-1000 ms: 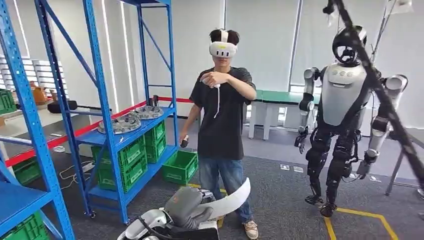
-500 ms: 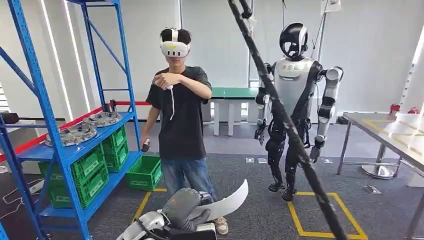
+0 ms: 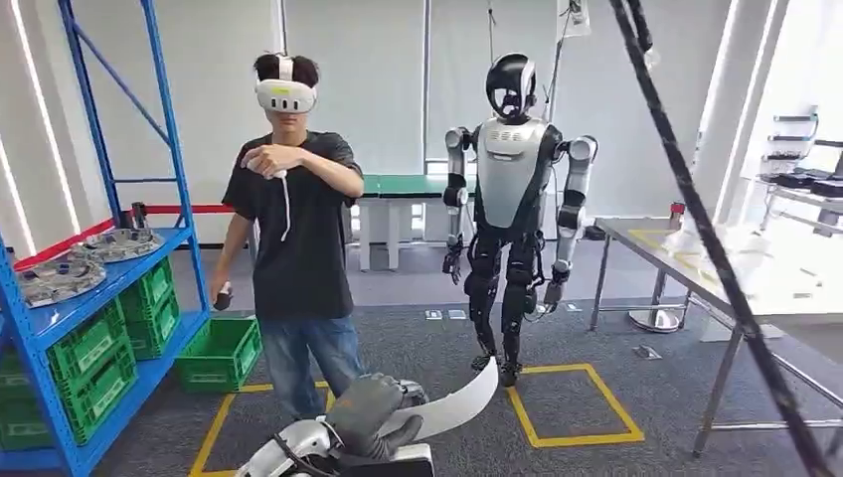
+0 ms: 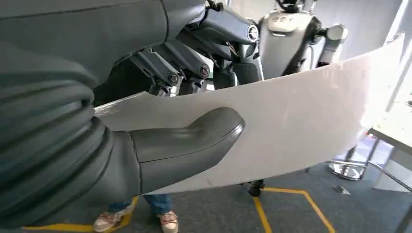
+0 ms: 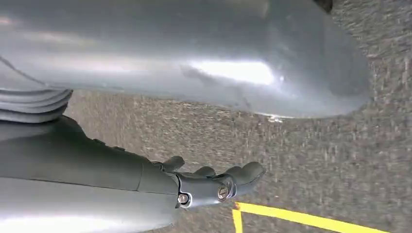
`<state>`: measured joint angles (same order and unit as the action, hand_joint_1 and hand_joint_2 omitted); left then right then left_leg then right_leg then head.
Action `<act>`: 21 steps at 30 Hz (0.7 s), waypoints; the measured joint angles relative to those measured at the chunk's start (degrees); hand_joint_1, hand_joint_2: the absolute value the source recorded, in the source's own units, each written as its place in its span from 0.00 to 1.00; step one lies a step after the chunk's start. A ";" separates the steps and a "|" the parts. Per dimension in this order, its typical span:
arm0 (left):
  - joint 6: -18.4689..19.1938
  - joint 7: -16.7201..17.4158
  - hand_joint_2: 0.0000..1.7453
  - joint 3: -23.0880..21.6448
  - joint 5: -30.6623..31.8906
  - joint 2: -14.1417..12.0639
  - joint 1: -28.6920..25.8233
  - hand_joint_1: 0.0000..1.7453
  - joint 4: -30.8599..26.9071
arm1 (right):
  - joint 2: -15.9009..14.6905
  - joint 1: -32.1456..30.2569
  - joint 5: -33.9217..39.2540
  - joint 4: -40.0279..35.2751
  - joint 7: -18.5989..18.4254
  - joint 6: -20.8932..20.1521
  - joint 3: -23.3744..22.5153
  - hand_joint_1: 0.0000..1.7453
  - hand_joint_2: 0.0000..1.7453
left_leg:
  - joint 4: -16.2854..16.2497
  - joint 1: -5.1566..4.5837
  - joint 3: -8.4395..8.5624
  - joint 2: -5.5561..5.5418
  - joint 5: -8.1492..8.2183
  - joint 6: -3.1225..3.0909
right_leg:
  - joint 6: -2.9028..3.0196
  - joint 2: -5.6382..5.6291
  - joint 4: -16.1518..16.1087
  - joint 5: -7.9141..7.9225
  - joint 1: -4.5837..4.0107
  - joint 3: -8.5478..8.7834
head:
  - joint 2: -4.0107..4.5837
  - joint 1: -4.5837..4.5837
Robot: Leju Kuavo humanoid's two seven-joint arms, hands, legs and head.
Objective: Take the parts from the cabinet and place them on the table.
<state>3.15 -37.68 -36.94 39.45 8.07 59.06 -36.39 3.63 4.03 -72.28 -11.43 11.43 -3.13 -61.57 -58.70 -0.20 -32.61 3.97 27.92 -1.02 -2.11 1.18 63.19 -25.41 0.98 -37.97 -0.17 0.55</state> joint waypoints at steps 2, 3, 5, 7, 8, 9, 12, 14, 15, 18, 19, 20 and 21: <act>0.26 -0.09 1.00 0.00 0.00 -0.04 0.24 1.00 -0.13 | 0.02 0.18 0.04 0.00 0.02 0.00 0.00 0.00 0.00 | -0.29 -0.54 -0.07 0.89 0.43 0.60 | 0.72 2.26 -4.41 0.17 -0.57 2.24 | 0.00 -0.04; 0.48 -0.11 1.00 -0.02 0.00 -0.04 0.27 1.00 -0.15 | 0.02 0.19 0.11 0.00 0.04 0.02 0.00 0.00 0.00 | -0.18 -0.49 0.05 1.11 0.48 0.88 | 1.08 1.55 -4.43 0.23 -0.68 2.14 | 0.00 -0.07; 0.70 -0.17 1.00 -0.04 0.00 0.26 0.28 1.00 -0.17 | 0.00 0.06 0.17 0.00 0.07 0.02 0.00 0.00 0.00 | 0.21 -0.42 0.37 2.23 0.37 1.31 | 1.59 0.43 -4.43 0.35 -0.81 1.88 | 0.00 -0.07; 0.94 -0.20 1.00 -0.09 0.00 0.35 0.46 1.00 -0.24 | 0.02 -0.07 0.17 0.00 0.09 0.02 -0.02 0.00 0.00 | -1.10 -0.20 -0.16 -0.57 1.37 2.20 | 2.27 -0.41 -5.17 0.89 -0.11 2.30 | 0.00 -0.11; 1.18 -0.42 1.00 -0.13 -0.18 0.33 0.68 1.00 -0.22 | 0.00 0.02 0.13 0.00 0.02 0.04 -0.02 0.00 0.00 | -3.80 -0.14 -1.33 -2.68 3.20 2.36 | 2.51 -0.76 -5.17 0.95 -0.07 2.26 | 0.00 -0.24; 1.35 -0.46 1.00 -0.13 -0.35 0.31 0.74 1.00 -0.18 | 0.00 0.17 0.06 0.00 0.00 0.07 -0.02 0.00 0.00 | -6.96 -0.07 -2.76 -3.39 4.97 2.42 | 2.76 -1.15 -5.17 1.00 -0.10 2.22 | 0.00 -0.22; 1.77 -0.81 1.00 -0.17 -0.61 -0.04 -0.07 1.00 0.37 | 0.00 0.12 -0.13 0.00 -0.24 -0.02 -0.02 0.00 0.00 | -17.35 -0.02 -7.92 -3.81 8.12 2.45 | 2.83 -3.48 -5.13 1.01 -0.13 2.14 | 0.00 -0.28; 1.77 -0.94 1.00 -0.28 -0.63 -0.07 -0.26 1.00 0.61 | 0.00 -0.08 -0.26 0.00 -0.28 -0.04 -0.02 0.00 0.00 | -11.84 0.10 -5.56 -4.01 4.02 2.17 | 2.68 -4.88 -5.00 1.10 -0.10 2.12 | 0.00 -0.31; 1.75 -0.98 1.00 -0.31 -0.63 -0.07 -0.18 1.00 0.59 | 0.00 -0.07 -0.28 0.00 -0.28 -0.07 -0.02 0.00 0.00 | -6.81 0.22 -3.10 -4.76 1.38 2.04 | 2.61 -5.53 -4.85 1.13 -0.08 2.12 | 0.00 -0.33; 1.68 -1.16 1.00 -0.37 -0.70 -0.09 -0.10 1.00 0.55 | -0.07 0.20 -0.44 0.00 -0.35 -0.22 -0.02 0.00 0.00 | -0.43 0.57 -0.08 -8.84 0.17 1.82 | 1.51 -7.39 -4.59 1.48 -0.03 1.24 | 0.00 -0.31; 1.68 -1.20 1.00 -0.44 -0.70 -0.07 -0.14 1.00 0.55 | -0.07 0.14 -0.48 0.00 -0.35 -0.28 -0.02 0.00 0.00 | -0.44 0.20 -0.20 -8.23 0.14 1.59 | 1.09 -7.91 -4.73 1.73 0.26 1.01 | 0.00 -0.19; 1.68 -1.12 1.00 -0.44 -0.70 -0.07 -0.14 1.00 0.55 | -0.07 -0.06 -0.61 0.00 -0.39 -0.39 -0.02 0.00 0.00 | -0.47 -0.02 -0.21 -7.64 0.05 1.15 | 0.57 -8.61 -5.06 2.07 0.48 0.95 | 0.00 -0.24; 1.68 -1.11 1.00 -0.44 -0.70 0.07 -0.13 1.00 0.39 | -0.09 -0.18 -0.61 0.00 -0.46 -0.39 -0.02 0.00 0.00 | 0.04 0.14 -0.08 -6.97 -0.27 0.68 | 0.13 -9.29 -5.21 2.25 0.45 0.88 | 0.00 -0.24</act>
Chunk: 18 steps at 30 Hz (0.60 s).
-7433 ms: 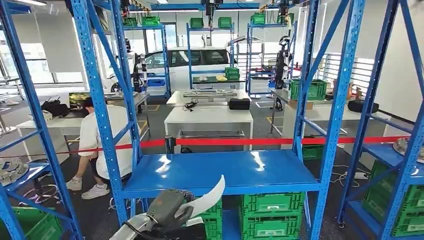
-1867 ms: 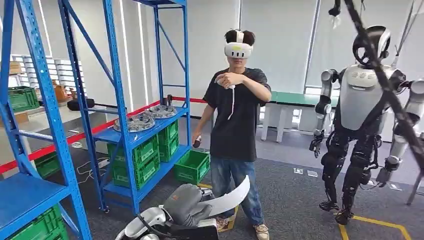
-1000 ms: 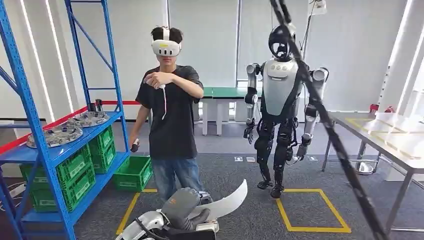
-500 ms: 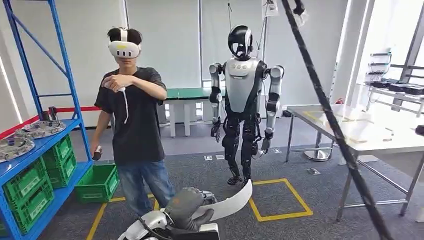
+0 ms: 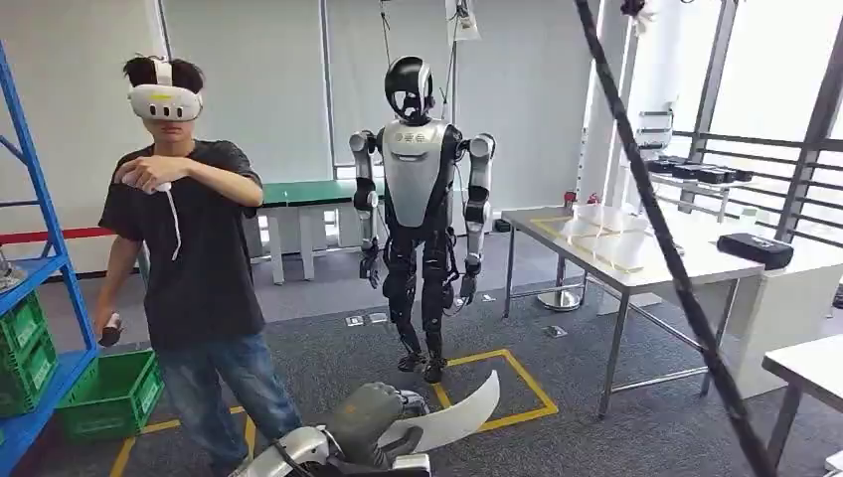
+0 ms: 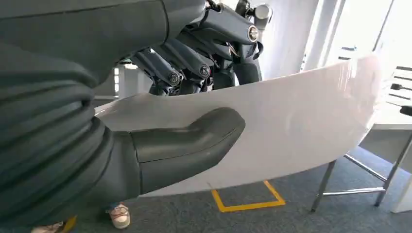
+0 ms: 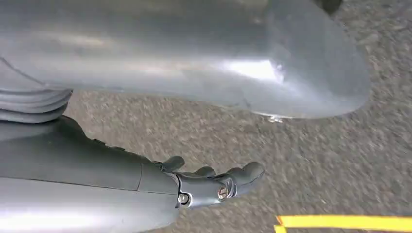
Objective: Take the parts from the cabinet and place them on the table.
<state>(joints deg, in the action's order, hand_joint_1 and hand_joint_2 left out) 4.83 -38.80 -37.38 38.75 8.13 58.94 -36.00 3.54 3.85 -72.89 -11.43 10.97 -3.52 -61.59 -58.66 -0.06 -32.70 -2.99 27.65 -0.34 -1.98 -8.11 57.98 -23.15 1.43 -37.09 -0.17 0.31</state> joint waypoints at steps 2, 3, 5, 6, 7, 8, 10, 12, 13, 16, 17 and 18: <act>0.02 -0.02 1.00 -0.02 -0.02 0.37 0.09 1.00 -0.39 | 0.07 0.02 -0.15 0.00 -0.11 -0.09 0.00 0.00 0.00 | 0.77 0.27 0.16 1.48 -0.66 -0.88 | -0.07 4.79 2.97 -2.26 -0.47 -1.45 | 0.00 0.24; 0.02 0.04 1.00 -0.02 -0.02 0.33 0.13 1.00 -0.46 | 0.04 0.26 -0.15 0.00 -0.11 -0.11 0.00 0.00 0.00 | 0.77 0.14 0.08 2.24 -0.66 -1.00 | -0.23 6.32 7.04 -4.51 -0.54 -3.36 | 0.00 0.31; 0.33 0.42 1.00 -0.02 0.00 0.09 -0.10 1.00 -0.44 | 0.02 0.47 -0.17 0.00 -0.09 -0.18 0.00 0.00 0.00 | 0.72 -0.16 -0.02 3.95 -0.57 -1.13 | -0.27 7.52 16.00 -8.23 -0.53 -7.46 | 0.00 0.33; 0.52 0.48 1.00 -0.02 0.00 0.00 -0.21 1.00 -0.46 | 0.02 0.39 -0.22 0.00 -0.13 -0.20 0.00 0.00 0.00 | 0.65 -0.21 -0.15 4.76 -0.57 -1.14 | -0.26 7.69 18.12 -8.59 -0.53 -8.39 | 0.00 0.33; 0.55 0.55 1.00 -0.02 0.00 0.00 -0.26 1.00 -0.46 | 0.02 0.23 -0.24 0.00 -0.15 -0.24 0.00 0.00 0.00 | 0.59 -0.23 -0.24 5.46 -0.55 -1.13 | -0.22 7.80 17.07 -7.65 -0.53 -7.68 | 0.00 0.33; 0.59 0.68 1.00 -0.02 0.00 0.00 -0.26 1.00 -0.55 | 0.02 0.15 -0.24 0.00 -0.15 -0.26 0.00 0.00 0.00 | 0.49 -0.24 -0.28 6.13 -0.52 -1.10 | -0.12 7.98 13.45 -5.79 -0.54 -5.50 | 0.00 0.37; 0.61 0.90 1.00 -0.02 0.00 0.00 -0.23 1.00 -1.03 | 0.00 0.22 -0.24 0.00 -0.11 -0.28 0.00 0.00 0.00 | 0.27 -0.26 -0.25 7.32 -0.28 -0.80 | 0.19 10.10 2.77 -2.03 -0.65 0.95 | 0.00 0.37; 0.63 1.05 1.00 -0.04 0.02 -0.18 -0.17 1.00 -1.42 | 0.00 0.44 -0.26 0.00 0.02 -0.35 0.00 0.00 0.00 | 0.07 -0.79 -0.29 8.13 0.14 -0.13 | 0.98 11.41 0.37 -2.29 -1.18 1.81 | 0.00 0.24; 0.66 1.05 1.00 -0.07 0.02 -0.15 -0.17 1.00 -1.55 | 0.00 0.40 -0.31 0.00 0.09 -0.35 0.00 0.00 0.00 | 0.16 -0.74 -0.10 8.65 0.21 0.19 | 1.31 10.70 0.48 -2.31 -1.31 1.65 | 0.00 0.24; 0.66 1.16 1.00 -0.09 0.02 -0.02 -0.14 1.00 -2.01 | 0.00 0.13 -0.31 0.00 0.07 -0.35 0.00 0.00 0.00 | 0.17 -0.63 -0.14 9.21 0.66 1.13 | 2.33 9.09 -0.07 -1.80 -0.71 1.93 | 0.00 0.26; 0.66 1.11 1.00 -0.09 0.02 -0.11 -0.07 1.00 -2.03 | 0.00 0.12 -0.31 0.00 0.09 -0.37 0.00 0.00 0.00 | -1.56 -0.45 -0.55 6.58 1.87 1.51 | 2.53 8.77 -0.10 -1.77 -0.65 1.96 | 0.00 0.15; 0.66 1.09 1.00 -0.11 0.02 -0.22 -0.06 1.00 -2.06 | -0.02 0.27 -0.33 0.00 0.09 -0.37 0.00 0.00 0.00 | -5.32 -0.27 -2.13 4.66 4.12 1.68 | 2.87 8.33 -0.10 -1.69 -0.63 1.94 | 0.00 0.11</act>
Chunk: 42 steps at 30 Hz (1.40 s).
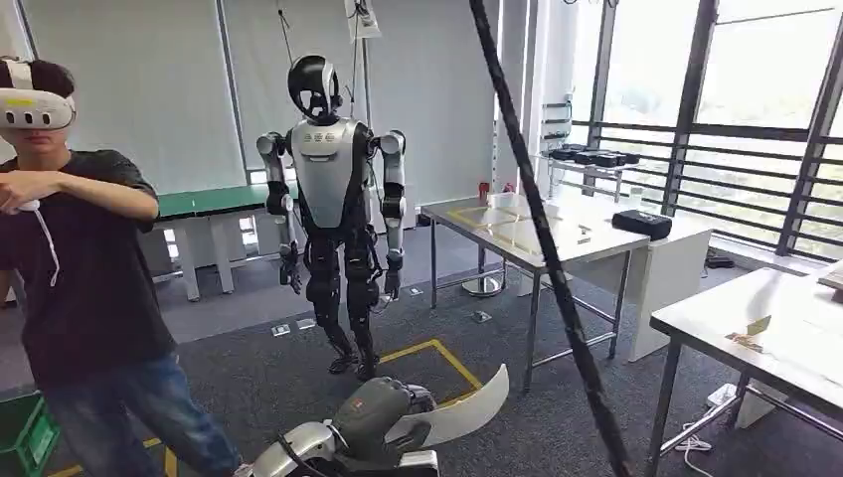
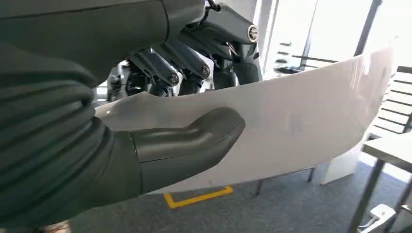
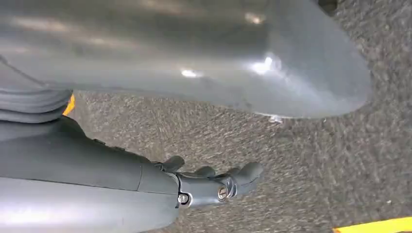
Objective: Take the parts from the cabinet and place them on the table.
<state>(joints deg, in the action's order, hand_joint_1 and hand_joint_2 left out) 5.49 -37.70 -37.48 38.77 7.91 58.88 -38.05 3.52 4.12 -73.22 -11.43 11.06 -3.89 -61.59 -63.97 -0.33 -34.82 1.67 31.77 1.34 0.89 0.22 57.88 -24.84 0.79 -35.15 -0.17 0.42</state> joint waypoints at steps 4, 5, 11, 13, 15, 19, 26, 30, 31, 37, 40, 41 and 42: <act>0.02 0.07 1.00 -0.06 0.07 -0.63 -0.78 1.00 0.26 | 0.00 0.10 0.02 0.00 0.00 -0.13 0.00 0.00 0.00 | -12.74 0.13 -6.48 -1.50 3.86 0.27 | 0.16 -2.91 0.06 0.01 -0.02 -0.06 | 0.00 -0.09; 0.02 0.13 1.00 -0.07 0.07 -0.74 -0.78 1.00 0.37 | 0.00 0.01 0.02 0.00 0.00 -0.13 0.00 0.00 0.00 | -10.16 0.14 -5.57 -1.55 1.80 0.09 | 0.15 -3.72 0.16 0.02 -0.01 -0.07 | 0.00 -0.11; 0.02 0.02 1.00 -0.11 0.07 -0.55 -0.57 1.00 0.39 | 0.04 0.02 0.02 0.00 0.04 -0.13 0.00 0.00 0.00 | 5.22 -0.10 1.41 -5.52 -4.66 -1.19 | -1.59 -7.44 0.29 0.39 0.53 -0.85 | 0.00 -0.11; 0.02 0.09 1.00 -0.11 0.07 -0.26 -0.50 1.00 0.31 | -0.07 -0.31 0.02 0.00 0.02 -0.13 0.00 0.00 0.00 | 6.25 0.48 1.76 -4.02 -5.28 -2.15 | -2.28 -8.33 0.03 0.57 0.33 -1.00 | 0.00 -0.09; 0.02 -0.02 1.00 -0.11 0.07 0.02 -0.35 1.00 0.24 | 0.02 -0.25 0.02 0.02 0.02 -0.13 0.00 0.00 0.00 | 6.70 0.39 1.95 -2.70 -5.56 -2.88 | -2.32 -2.64 4.16 -2.22 -0.11 -2.92 | 0.00 0.15; 0.02 0.02 1.00 -0.13 0.07 -0.09 -0.56 1.00 0.59 | 0.02 -0.05 0.02 0.02 0.04 -0.13 0.00 0.00 0.00 | 6.51 0.14 1.84 0.58 -5.26 -3.14 | -3.11 -0.69 18.54 -7.47 0.29 -9.89 | 0.00 0.28; 0.02 -0.07 1.00 -0.13 0.07 0.08 -0.40 1.00 0.55 | 0.00 -0.05 0.02 0.02 0.22 -0.04 0.00 0.00 0.00 | 5.35 -0.28 2.06 4.29 -3.92 -1.34 | -2.06 2.64 0.86 -0.37 -0.04 -0.64 | 0.00 0.17; 0.02 -0.24 1.00 -0.15 0.04 0.33 0.03 1.00 0.59 | 0.02 -0.07 0.07 0.02 0.31 -0.02 0.00 0.00 0.00 | 1.96 0.17 0.92 0.68 -1.13 0.03 | -0.63 0.52 0.28 0.19 0.56 -0.43 | 0.00 0.00; 0.02 -0.24 1.00 -0.15 0.02 0.22 0.05 1.00 0.70 | 0.00 0.09 0.09 0.02 0.35 0.04 0.00 0.00 0.00 | -2.47 0.25 -1.01 -0.66 1.24 0.21 | -0.40 0.01 0.28 0.23 0.59 -0.45 | 0.00 0.02; 0.02 -0.39 1.00 -0.22 -0.02 0.04 -0.27 1.00 1.62 | 0.02 -0.12 0.09 0.02 0.31 0.04 0.00 0.00 0.00 | -2.85 0.48 -1.66 -2.04 -2.01 -0.09 | -0.57 -4.51 0.50 0.34 0.61 -0.49 | 0.00 -0.09; 0.02 -0.72 1.00 -0.22 -0.15 0.11 -0.02 1.00 1.77 | 0.00 0.08 0.09 0.02 0.35 0.09 0.00 0.00 0.00 | 4.87 0.74 1.98 -5.45 -3.79 -0.49 | -1.64 -6.30 0.92 0.47 0.48 -1.11 | 0.00 -0.11; 0.02 -0.74 1.00 -0.26 -0.17 0.28 -0.04 1.00 1.81 | 0.00 -0.03 0.09 0.02 0.35 0.11 0.00 0.00 0.00 | 4.74 0.47 1.86 -4.71 -3.83 -0.75 | -2.09 -6.66 0.66 0.75 0.71 -1.34 | 0.00 0.04; 0.02 -0.74 1.00 -0.26 -0.20 0.31 -0.03 1.00 1.90 | 0.00 -0.22 0.09 0.02 0.35 0.11 0.00 0.00 0.00 | 4.68 0.25 1.82 -4.36 -3.91 -1.16 | -2.55 -7.27 0.33 1.06 0.93 -1.39 | 0.00 -0.02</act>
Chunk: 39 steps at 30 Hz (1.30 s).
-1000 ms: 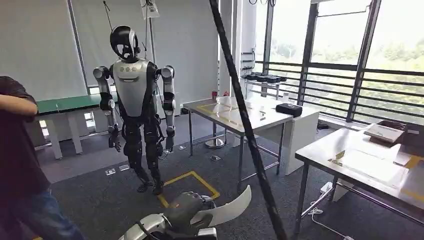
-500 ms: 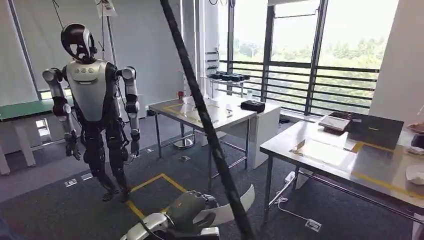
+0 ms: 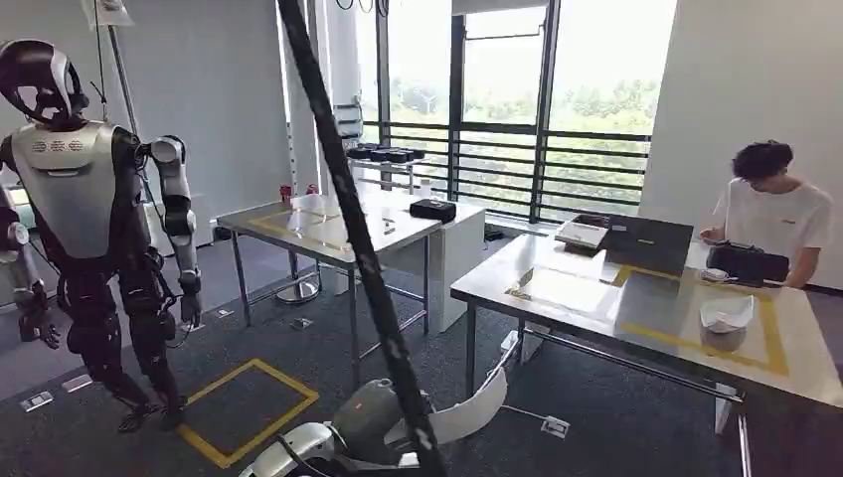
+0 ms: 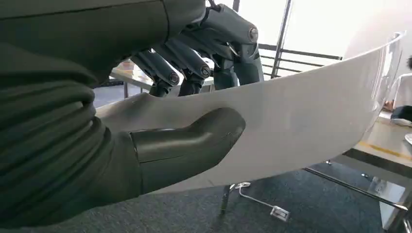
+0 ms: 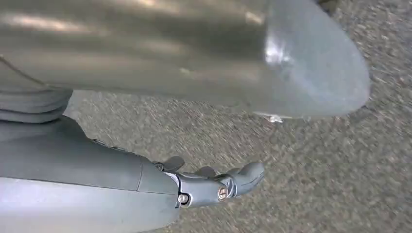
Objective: Take the parts from the cabinet and place them on the table.
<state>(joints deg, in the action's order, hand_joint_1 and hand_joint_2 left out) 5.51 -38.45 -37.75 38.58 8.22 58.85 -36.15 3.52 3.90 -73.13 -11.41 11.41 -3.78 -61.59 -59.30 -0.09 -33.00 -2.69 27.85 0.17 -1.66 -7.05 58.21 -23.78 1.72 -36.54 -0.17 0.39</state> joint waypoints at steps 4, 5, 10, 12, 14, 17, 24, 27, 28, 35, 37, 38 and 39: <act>-0.09 -0.53 1.00 -0.02 -0.02 0.52 0.11 1.00 0.09 | 0.04 -0.18 0.02 0.00 -0.15 0.00 0.00 0.00 0.00 | 0.98 0.33 0.07 2.34 -0.89 -1.63 | -0.74 5.79 5.35 -3.43 -0.54 -2.70 | 0.00 0.26; -0.11 -0.63 1.00 -0.02 -0.02 0.46 0.02 1.00 0.20 | 0.04 0.03 0.09 0.00 -0.15 0.00 0.00 0.00 0.00 | 0.95 0.19 0.01 3.02 -0.84 -1.72 | -0.82 6.34 9.98 -5.70 -0.54 -4.83 | 0.00 0.28; -0.18 -1.05 1.00 -0.11 -0.02 0.50 -1.06 1.00 0.52 | 0.02 -0.28 0.09 0.00 -0.57 0.00 -0.02 0.00 0.00 | 0.49 -0.19 -0.08 6.65 -0.42 -1.90 | -0.50 7.24 9.52 -3.60 -0.66 -3.63 | 0.00 0.28; -0.20 -1.12 1.00 -0.11 -0.02 0.59 -0.93 1.00 0.48 | 0.02 -0.12 0.09 0.00 -0.52 0.00 -0.02 0.00 0.00 | 0.21 -0.46 0.04 7.79 -0.02 -1.48 | 0.46 11.40 0.54 -2.00 -1.41 1.16 | 0.00 0.31; -0.24 -1.20 1.00 -0.11 -0.07 0.57 -0.88 1.00 0.50 | 0.02 0.01 0.09 0.00 -0.50 0.00 -0.02 0.00 0.00 | 0.26 -0.70 0.15 8.62 0.18 -0.81 | 0.89 10.46 0.41 -1.49 -1.59 1.03 | 0.00 0.20; -0.24 -1.16 1.00 -0.13 -0.07 1.03 -0.80 1.00 0.39 | 0.02 -0.24 0.09 0.00 -0.50 0.00 -0.02 0.00 0.00 | 0.53 -0.79 0.69 9.76 0.48 0.03 | 1.79 8.70 -0.10 -1.09 -1.06 1.14 | 0.00 0.20; -0.81 -1.20 1.00 -0.28 -0.13 0.42 -2.62 1.00 0.31 | 0.04 -0.20 0.94 0.00 -0.83 0.57 -0.20 0.00 0.00 | -14.92 0.12 -7.03 2.84 6.07 1.12 | 2.43 3.79 -0.19 -0.73 -0.65 1.15 | 0.00 -0.02; -0.87 -0.98 1.00 -0.39 -0.13 0.68 -2.75 1.00 -0.37 | 0.09 -0.24 1.29 0.00 -0.76 0.72 -0.59 0.00 0.00 | -0.97 0.75 -0.63 -0.44 -0.60 0.97 | 1.84 1.71 0.24 -0.83 -0.47 1.07 | 0.00 -0.04; -0.87 -0.70 1.00 -0.44 -0.13 0.81 -2.73 1.00 -0.46 | 0.07 -0.12 1.33 0.00 -0.74 0.74 -0.77 0.00 0.00 | -0.05 0.84 -0.18 -2.46 0.26 1.07 | 1.33 1.23 0.50 -0.85 -0.70 0.65 | 0.00 -0.04; -0.66 0.77 1.00 -0.63 1.03 2.69 -2.41 1.00 -1.22 | 0.24 -0.49 1.62 0.02 -0.06 4.02 -1.18 0.00 0.00 | 0.89 0.63 -0.05 1.01 -1.05 -1.43 | -0.81 5.65 7.15 -4.59 -0.64 -3.32 | 0.00 0.35; -0.53 1.03 1.00 -0.63 1.16 2.53 -2.55 1.00 -1.01 | 0.22 -0.13 1.62 0.02 0.20 4.44 -1.18 0.00 0.00 | 0.84 0.44 -0.10 2.20 -0.97 -1.60 | -0.97 6.59 16.03 -8.20 -0.64 -7.43 | 0.00 0.37; -0.52 1.03 1.00 -0.66 1.16 2.54 -2.66 1.00 -0.85 | 0.24 -0.19 1.62 0.02 0.17 4.46 -1.18 0.00 0.00 | 0.79 0.44 -0.18 2.65 -0.95 -1.63 | -1.00 6.69 17.73 -8.24 -0.60 -8.18 | 0.00 0.37; -0.52 1.03 1.00 -0.70 1.18 2.60 -2.69 1.00 -0.74 | 0.24 -0.33 1.62 0.02 0.18 4.48 -1.22 0.00 0.00 | 0.65 0.44 -0.27 2.92 -0.94 -1.63 | -0.98 6.73 16.21 -6.93 -0.54 -7.28 | 0.00 0.37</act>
<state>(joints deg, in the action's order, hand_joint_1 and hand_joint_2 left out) 4.98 -37.42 -38.45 39.76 10.82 56.16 -36.89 3.76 3.57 -71.52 -11.39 11.58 0.70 -62.82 -58.65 0.36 -33.27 0.23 26.91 -1.45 -2.64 -0.32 74.42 -30.71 1.18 -43.83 -0.17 0.76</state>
